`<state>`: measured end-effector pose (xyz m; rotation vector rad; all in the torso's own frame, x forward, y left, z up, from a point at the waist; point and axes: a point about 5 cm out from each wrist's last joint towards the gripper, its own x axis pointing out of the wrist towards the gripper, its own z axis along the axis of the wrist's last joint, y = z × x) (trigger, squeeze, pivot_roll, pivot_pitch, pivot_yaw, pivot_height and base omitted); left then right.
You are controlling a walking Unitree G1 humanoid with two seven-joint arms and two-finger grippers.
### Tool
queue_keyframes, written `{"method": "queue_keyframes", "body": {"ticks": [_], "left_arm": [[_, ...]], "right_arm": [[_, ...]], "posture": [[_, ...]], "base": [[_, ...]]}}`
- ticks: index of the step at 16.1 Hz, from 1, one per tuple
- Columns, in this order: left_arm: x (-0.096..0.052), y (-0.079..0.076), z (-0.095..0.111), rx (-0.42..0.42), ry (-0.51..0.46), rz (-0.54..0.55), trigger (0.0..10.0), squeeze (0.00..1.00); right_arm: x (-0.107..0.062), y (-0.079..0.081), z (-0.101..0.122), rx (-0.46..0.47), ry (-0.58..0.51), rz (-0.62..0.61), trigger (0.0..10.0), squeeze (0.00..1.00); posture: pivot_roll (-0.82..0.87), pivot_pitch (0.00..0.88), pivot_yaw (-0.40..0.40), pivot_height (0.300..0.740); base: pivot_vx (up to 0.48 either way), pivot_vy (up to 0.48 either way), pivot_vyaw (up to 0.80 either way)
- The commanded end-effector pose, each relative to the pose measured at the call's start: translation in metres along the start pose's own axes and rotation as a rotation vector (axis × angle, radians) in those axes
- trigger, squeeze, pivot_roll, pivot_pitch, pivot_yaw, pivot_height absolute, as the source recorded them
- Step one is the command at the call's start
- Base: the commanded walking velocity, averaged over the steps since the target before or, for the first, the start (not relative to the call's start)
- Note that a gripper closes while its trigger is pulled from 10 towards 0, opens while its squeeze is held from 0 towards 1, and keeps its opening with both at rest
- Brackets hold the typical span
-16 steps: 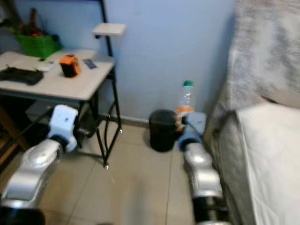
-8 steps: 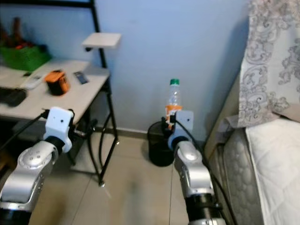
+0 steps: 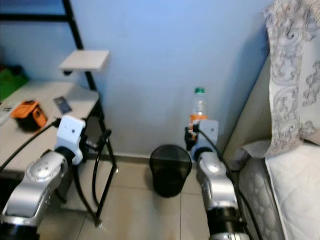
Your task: Clean up the room
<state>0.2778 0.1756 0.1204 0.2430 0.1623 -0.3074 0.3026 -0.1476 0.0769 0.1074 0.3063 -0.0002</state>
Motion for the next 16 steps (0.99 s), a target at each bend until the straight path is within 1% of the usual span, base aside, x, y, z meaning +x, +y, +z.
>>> {"method": "queue_keyframes", "body": {"ticks": [1,2,3,4,5,7,10,12,13,14,16], "left_arm": [[-0.004,0.006,0.000,0.009,0.001,0.013,10.0,0.00],[-0.007,0.005,-0.001,0.008,0.005,0.011,10.0,0.00],[-0.010,0.003,-0.005,0.005,0.016,0.004,10.0,0.00],[-0.013,0.001,-0.008,0.002,0.024,-0.003,10.0,0.00],[-0.015,0.000,-0.008,0.002,0.026,-0.009,10.0,0.00],[-0.019,0.001,-0.009,0.005,0.028,-0.004,10.0,0.00],[-0.028,0.001,-0.013,0.008,0.043,0.002,10.0,0.00],[-0.029,0.001,-0.014,0.013,0.049,-0.008,10.0,0.00],[-0.028,-0.004,-0.017,0.039,0.072,-0.103,10.0,0.00],[-0.027,-0.006,-0.018,0.060,0.083,-0.146,10.0,0.00],[-0.028,-0.013,-0.022,0.113,0.116,-0.283,10.0,0.00]], "right_arm": [[-0.001,0.009,0.001,0.005,0.004,0.026,10.0,0.00],[-0.003,0.005,0.001,-0.019,-0.010,0.016,10.0,0.00],[-0.005,0.002,-0.002,-0.030,0.003,0.018,10.0,0.00],[-0.005,0.000,-0.003,-0.055,0.009,0.027,10.0,0.00],[-0.003,-0.002,-0.002,-0.060,0.012,0.026,10.0,0.00],[-0.001,-0.002,-0.002,-0.084,0.025,0.041,10.0,0.00],[-0.001,-0.006,-0.009,-0.124,0.070,0.055,10.0,0.00],[0.000,-0.008,-0.018,-0.187,0.137,0.082,10.0,0.00],[0.003,-0.005,-0.033,-0.240,0.225,0.197,10.0,0.00],[0.004,-0.003,-0.038,-0.266,0.249,0.239,10.0,0.00],[0.007,0.001,-0.052,-0.369,0.326,0.321,10.0,0.00]], "posture": [[0.07,0.000,0.026,0.740],[0.06,0.000,0.027,0.740],[0.06,0.000,0.028,0.740],[0.06,0.000,0.019,0.740],[0.06,0.000,0.010,0.740],[0.07,0.000,-0.007,0.740],[0.09,0.000,-0.017,0.740],[0.09,0.000,-0.023,0.740],[0.10,0.000,-0.025,0.740],[0.10,0.000,-0.025,0.740],[0.10,0.000,-0.026,0.740]], "base": [[0.409,0.000,-0.80],[0.409,0.000,0.00],[0.412,0.000,0.00],[0.412,0.000,0.00],[0.409,0.000,0.00],[0.407,0.000,0.00],[0.407,0.000,0.00],[0.405,0.000,0.00],[0.000,0.000,0.00],[0.000,0.000,0.00],[0.000,0.000,0.00]]}}
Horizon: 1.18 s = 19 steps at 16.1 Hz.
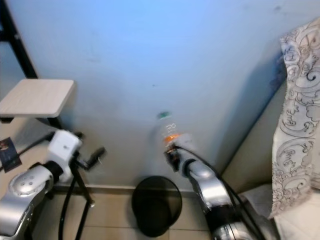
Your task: Clean up the room
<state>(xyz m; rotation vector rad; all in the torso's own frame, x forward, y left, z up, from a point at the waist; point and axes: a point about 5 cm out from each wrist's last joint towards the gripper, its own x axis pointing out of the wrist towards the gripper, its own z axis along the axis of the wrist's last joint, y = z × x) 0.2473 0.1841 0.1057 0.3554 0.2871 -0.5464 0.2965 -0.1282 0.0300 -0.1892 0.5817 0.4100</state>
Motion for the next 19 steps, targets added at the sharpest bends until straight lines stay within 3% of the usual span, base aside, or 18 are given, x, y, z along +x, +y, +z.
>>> {"method": "queue_keyframes", "body": {"ticks": [1,2,3,4,8,15,16,17,19], "left_arm": [[0.003,-0.009,-0.003,0.038,0.023,-0.100,10.0,0.00],[0.003,-0.009,-0.006,0.100,0.053,-0.181,10.0,0.00],[0.003,-0.009,-0.006,0.116,0.059,-0.201,10.0,0.00],[0.001,-0.010,-0.008,0.149,0.085,-0.293,10.0,0.00],[-0.001,-0.011,-0.008,0.193,0.115,-0.400,10.0,0.00],[-0.003,-0.011,-0.009,0.215,0.135,-0.450,10.0,0.00],[-0.003,-0.011,-0.009,0.217,0.136,-0.454,10.0,0.00],[-0.003,-0.011,-0.009,0.217,0.137,-0.457,10.0,0.00],[-0.003,-0.011,-0.009,0.218,0.140,-0.462,10.0,0.00]], "right_arm": [[0.001,-0.009,-0.012,-0.050,0.062,-0.015,10.0,0.00],[0.009,-0.007,-0.014,-0.103,0.101,-0.006,10.0,0.00],[0.011,-0.005,-0.014,-0.117,0.109,0.001,10.0,0.00],[0.017,0.002,-0.018,-0.163,0.170,0.028,10.0,0.00],[0.022,0.013,-0.031,-0.231,0.266,0.051,10.0,0.00],[0.026,0.028,-0.035,-0.238,0.297,0.087,10.0,0.00],[0.027,0.032,-0.034,-0.226,0.294,0.092,10.0,0.69],[0.029,0.035,-0.031,-0.215,0.286,0.092,10.0,1.00],[0.031,0.039,-0.025,-0.201,0.273,0.101,10.0,1.00]], "posture": [[0.10,0.000,-0.026,0.740],[0.10,0.000,-0.027,0.740],[0.10,0.000,-0.027,0.740],[0.11,0.000,-0.030,0.740],[0.13,0.000,-0.042,0.740],[0.13,0.000,-0.045,0.740],[0.13,0.000,-0.044,0.740],[0.13,0.000,-0.043,0.740],[0.13,0.000,-0.042,0.740]], "base": [[0.000,0.000,0.00],[0.000,0.000,0.00],[0.000,0.000,0.00],[0.000,0.000,0.00],[0.000,0.000,0.00],[0.000,0.000,0.00],[0.000,0.000,0.00],[0.000,0.000,0.00],[0.000,0.000,0.00]]}}
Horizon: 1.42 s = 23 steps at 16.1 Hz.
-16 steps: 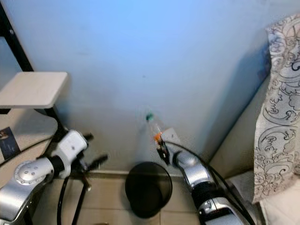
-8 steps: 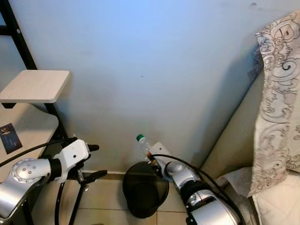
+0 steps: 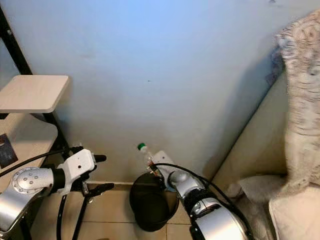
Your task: Clean up the room
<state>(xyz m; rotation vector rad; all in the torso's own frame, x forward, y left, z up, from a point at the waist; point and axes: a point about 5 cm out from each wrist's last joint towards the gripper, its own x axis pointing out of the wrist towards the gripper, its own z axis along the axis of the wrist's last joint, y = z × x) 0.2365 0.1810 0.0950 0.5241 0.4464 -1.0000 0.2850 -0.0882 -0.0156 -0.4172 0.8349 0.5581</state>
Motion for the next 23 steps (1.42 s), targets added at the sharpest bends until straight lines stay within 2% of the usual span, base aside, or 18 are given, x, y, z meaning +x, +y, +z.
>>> {"method": "queue_keyframes", "body": {"ticks": [1,9,12,15,17,19,20,21,22,23], "left_arm": [[0.000,0.001,0.001,0.020,0.013,-0.014,10.0,0.00],[-0.002,0.000,0.000,0.021,0.023,-0.024,10.0,0.00],[-0.002,-0.002,-0.001,0.018,0.025,-0.029,10.0,0.00],[-0.004,-0.003,-0.002,0.009,0.022,-0.017,10.0,0.00],[-0.005,-0.003,-0.001,-0.008,-0.009,0.065,10.0,0.00],[-0.003,0.004,0.001,-0.116,-0.071,0.288,10.0,0.00],[-0.003,0.003,0.002,-0.182,-0.117,0.377,10.0,0.00],[-0.004,0.003,0.001,-0.207,-0.122,0.418,10.0,0.00],[-0.006,0.001,-0.006,-0.276,-0.080,0.524,10.0,0.00],[-0.006,0.000,-0.011,-0.309,-0.027,0.594,10.0,0.00]], "right_arm": [[-0.001,-0.004,0.008,0.023,-0.025,-0.003,10.0,1.00],[0.001,0.003,0.007,0.007,-0.010,0.022,10.0,1.00],[0.001,0.006,0.002,0.053,-0.031,0.012,10.0,1.00],[-0.002,-0.005,-0.003,0.142,-0.091,-0.006,10.0,1.00],[-0.013,-0.025,-0.011,0.247,-0.237,-0.025,10.0,1.00],[-0.031,-0.038,-0.012,0.357,-0.427,-0.064,10.0,1.00],[-0.041,-0.037,-0.009,0.410,-0.516,-0.032,10.0,1.00],[-0.046,-0.035,-0.007,0.441,-0.564,-0.014,10.0,1.00],[-0.066,-0.033,0.001,0.528,-0.678,-0.014,10.0,1.00],[-0.077,-0.031,0.002,0.533,-0.711,-0.007,10.0,1.00]], "posture": [[0.13,0.000,-0.041,0.740],[0.14,0.000,-0.039,0.740],[0.14,0.000,-0.038,0.740],[0.14,0.000,-0.035,0.740],[0.12,0.000,-0.021,0.740],[0.10,0.000,-0.003,0.740],[0.10,0.000,-0.028,0.740],[0.09,0.000,-0.033,0.740],[0.08,0.000,-0.043,0.740],[0.09,0.000,-0.046,0.740]], "base": [[0.000,0.000,0.00],[0.000,0.000,0.00],[0.000,0.000,0.00],[0.000,0.000,0.00],[0.000,0.000,0.00],[0.000,0.000,0.00],[0.000,0.000,-0.76],[0.000,0.000,-0.76],[0.000,0.000,-0.76],[0.000,0.000,-0.76]]}}
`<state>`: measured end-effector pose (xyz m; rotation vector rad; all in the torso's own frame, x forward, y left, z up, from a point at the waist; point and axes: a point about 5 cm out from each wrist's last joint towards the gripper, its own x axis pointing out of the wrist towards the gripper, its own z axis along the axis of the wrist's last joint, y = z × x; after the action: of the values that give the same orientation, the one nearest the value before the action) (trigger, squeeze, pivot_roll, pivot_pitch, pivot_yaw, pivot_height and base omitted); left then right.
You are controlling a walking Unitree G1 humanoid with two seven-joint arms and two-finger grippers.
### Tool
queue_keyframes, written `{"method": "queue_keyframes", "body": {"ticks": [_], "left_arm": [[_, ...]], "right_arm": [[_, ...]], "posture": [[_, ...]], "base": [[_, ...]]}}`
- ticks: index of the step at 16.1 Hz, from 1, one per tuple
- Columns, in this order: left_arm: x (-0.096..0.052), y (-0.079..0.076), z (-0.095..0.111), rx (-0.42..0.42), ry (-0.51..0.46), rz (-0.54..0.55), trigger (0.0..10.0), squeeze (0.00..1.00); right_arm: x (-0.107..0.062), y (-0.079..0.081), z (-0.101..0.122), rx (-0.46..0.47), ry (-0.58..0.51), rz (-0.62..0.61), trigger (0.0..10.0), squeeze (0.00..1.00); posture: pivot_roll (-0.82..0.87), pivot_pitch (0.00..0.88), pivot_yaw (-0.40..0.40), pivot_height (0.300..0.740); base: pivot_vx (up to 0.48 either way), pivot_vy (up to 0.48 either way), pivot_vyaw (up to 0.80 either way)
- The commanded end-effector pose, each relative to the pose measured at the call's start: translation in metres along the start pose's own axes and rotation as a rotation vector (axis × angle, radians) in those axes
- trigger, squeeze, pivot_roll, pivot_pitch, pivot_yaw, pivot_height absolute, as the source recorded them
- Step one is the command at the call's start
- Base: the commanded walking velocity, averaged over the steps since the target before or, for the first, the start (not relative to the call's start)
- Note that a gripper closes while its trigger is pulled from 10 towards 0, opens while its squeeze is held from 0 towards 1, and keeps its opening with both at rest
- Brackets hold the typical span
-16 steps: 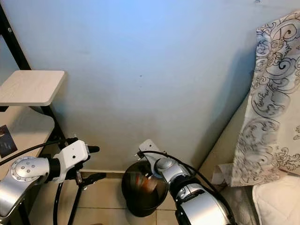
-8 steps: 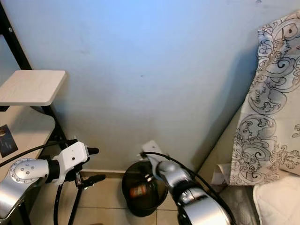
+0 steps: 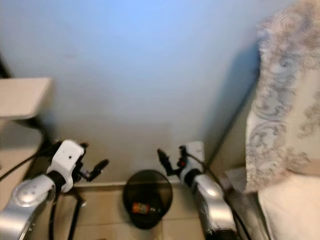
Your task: Clean up the room
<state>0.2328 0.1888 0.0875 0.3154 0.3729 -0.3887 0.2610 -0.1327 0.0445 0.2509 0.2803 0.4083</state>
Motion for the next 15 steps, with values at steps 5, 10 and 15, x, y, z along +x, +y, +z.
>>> {"method": "queue_keyframes", "body": {"ticks": [5,10,15], "left_arm": [[-0.005,-0.012,0.009,-0.103,-0.084,0.161,10.0,0.00],[-0.003,-0.006,0.019,-0.071,-0.095,0.146,10.0,0.00],[-0.006,0.000,0.011,-0.083,-0.066,0.209,10.0,0.00]], "right_arm": [[-0.035,-0.002,0.018,0.087,-0.082,-0.087,10.0,1.00],[-0.034,0.016,0.025,0.083,-0.058,-0.074,10.0,1.00],[-0.034,0.015,0.027,0.109,-0.038,-0.094,10.0,1.00]], "posture": [[0.08,0.000,-0.044,0.740],[0.08,0.000,-0.034,0.740],[0.12,0.000,-0.026,0.740]], "base": [[0.000,0.000,-0.77],[0.000,0.000,-0.78],[0.000,0.000,-0.78]]}}
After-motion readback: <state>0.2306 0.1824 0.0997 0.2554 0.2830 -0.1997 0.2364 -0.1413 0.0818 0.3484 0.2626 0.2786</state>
